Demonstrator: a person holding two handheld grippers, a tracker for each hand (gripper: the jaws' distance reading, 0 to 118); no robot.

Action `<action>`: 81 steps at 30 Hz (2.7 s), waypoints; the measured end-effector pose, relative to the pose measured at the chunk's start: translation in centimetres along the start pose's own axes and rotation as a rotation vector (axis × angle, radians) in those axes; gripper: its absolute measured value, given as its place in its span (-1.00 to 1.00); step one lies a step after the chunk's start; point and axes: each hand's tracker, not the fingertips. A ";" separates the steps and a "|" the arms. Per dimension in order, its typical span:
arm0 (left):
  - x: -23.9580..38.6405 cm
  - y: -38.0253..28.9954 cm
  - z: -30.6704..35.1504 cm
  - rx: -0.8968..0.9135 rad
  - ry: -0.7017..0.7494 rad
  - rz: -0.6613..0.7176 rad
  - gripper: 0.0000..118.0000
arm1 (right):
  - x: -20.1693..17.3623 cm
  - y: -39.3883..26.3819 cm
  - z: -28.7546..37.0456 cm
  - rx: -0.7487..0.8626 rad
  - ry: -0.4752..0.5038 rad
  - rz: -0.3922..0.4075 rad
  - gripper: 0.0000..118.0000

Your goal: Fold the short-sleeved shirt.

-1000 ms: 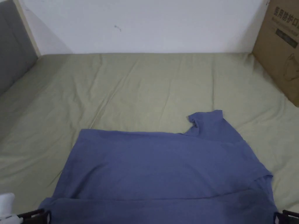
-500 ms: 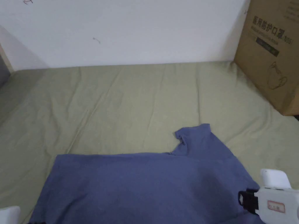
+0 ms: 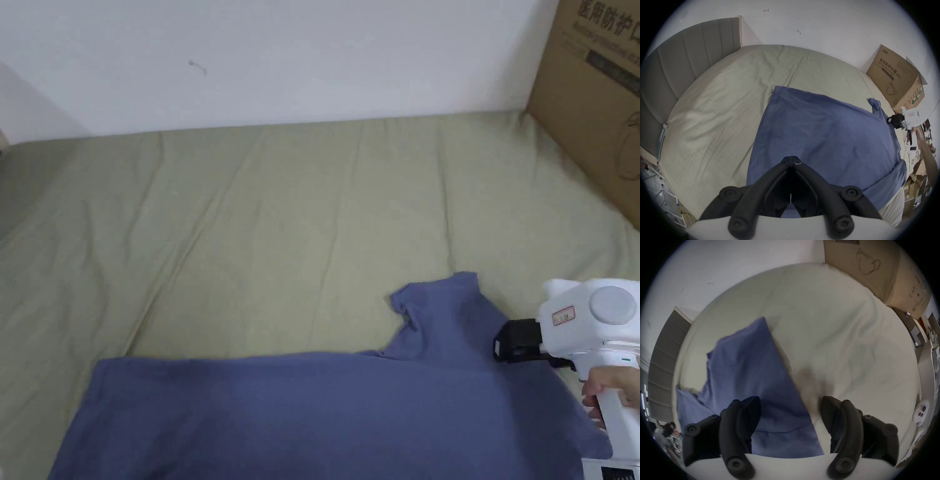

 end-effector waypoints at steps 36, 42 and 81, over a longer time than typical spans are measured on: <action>-0.5 12.5 -4.9 0.065 0.030 -0.066 -0.95 | -2.6 -2.7 12.5 0.168 0.106 0.121 -0.91; -1.6 7.8 6.1 0.170 0.040 -0.110 -0.95 | -2.3 -8.8 20.9 0.257 0.135 0.166 -0.91; -13.4 -16.6 9.3 0.094 -0.332 0.641 0.95 | -17.0 -30.0 20.7 0.231 0.357 0.302 -0.94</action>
